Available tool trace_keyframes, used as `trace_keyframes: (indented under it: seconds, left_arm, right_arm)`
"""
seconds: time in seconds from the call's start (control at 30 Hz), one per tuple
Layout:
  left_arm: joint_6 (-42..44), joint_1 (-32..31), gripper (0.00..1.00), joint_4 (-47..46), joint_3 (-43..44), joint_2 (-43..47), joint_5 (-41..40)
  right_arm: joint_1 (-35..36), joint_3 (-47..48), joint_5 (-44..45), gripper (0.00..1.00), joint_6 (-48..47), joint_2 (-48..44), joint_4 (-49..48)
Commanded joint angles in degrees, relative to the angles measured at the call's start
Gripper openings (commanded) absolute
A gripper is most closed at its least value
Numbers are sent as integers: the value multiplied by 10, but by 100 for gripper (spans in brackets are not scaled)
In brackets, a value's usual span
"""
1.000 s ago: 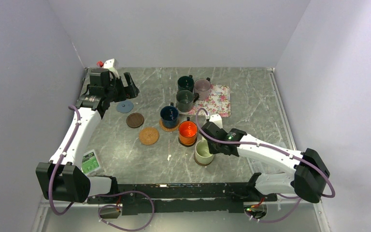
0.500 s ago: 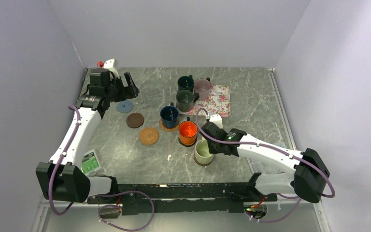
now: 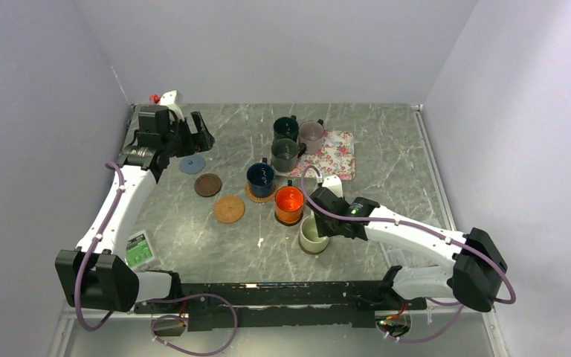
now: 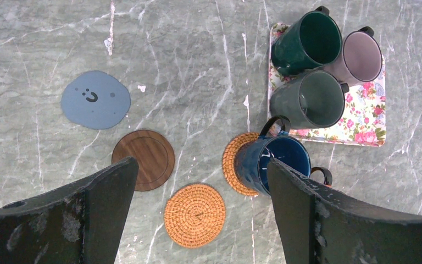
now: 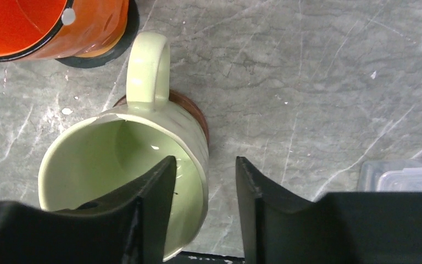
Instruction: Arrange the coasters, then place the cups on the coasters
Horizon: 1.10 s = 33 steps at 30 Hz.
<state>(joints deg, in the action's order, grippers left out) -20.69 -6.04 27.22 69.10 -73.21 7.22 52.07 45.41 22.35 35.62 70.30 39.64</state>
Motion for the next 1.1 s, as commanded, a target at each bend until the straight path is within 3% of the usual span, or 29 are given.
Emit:
trace_keyframes:
  seconds: [0.0, 0.23, 0.37, 0.5, 0.83, 1.07]
  left_arm:
    - [1, -2, 94, -20, -2, 14, -2]
    - [2, -2, 94, -19, -1, 16, -8]
    - [3, -2, 94, -19, -1, 16, -9]
    - [2, -2, 94, -20, -2, 17, -8]
    - [1, -2, 94, -20, -1, 14, -1]
    - [-3, -2, 94, -22, -2, 12, 7]
  right_arm:
    - [2, 40, 24, 52, 0, -25, 21]
    - [-1, 99, 63, 72, -24, -67, 64]
    - [-21, 157, 74, 77, -67, -46, 55]
    - [-61, 206, 64, 79, -115, 6, 7]
    - [-187, 295, -75, 79, -235, 161, -172]
    - [-232, 424, -84, 73, -259, 313, -174]
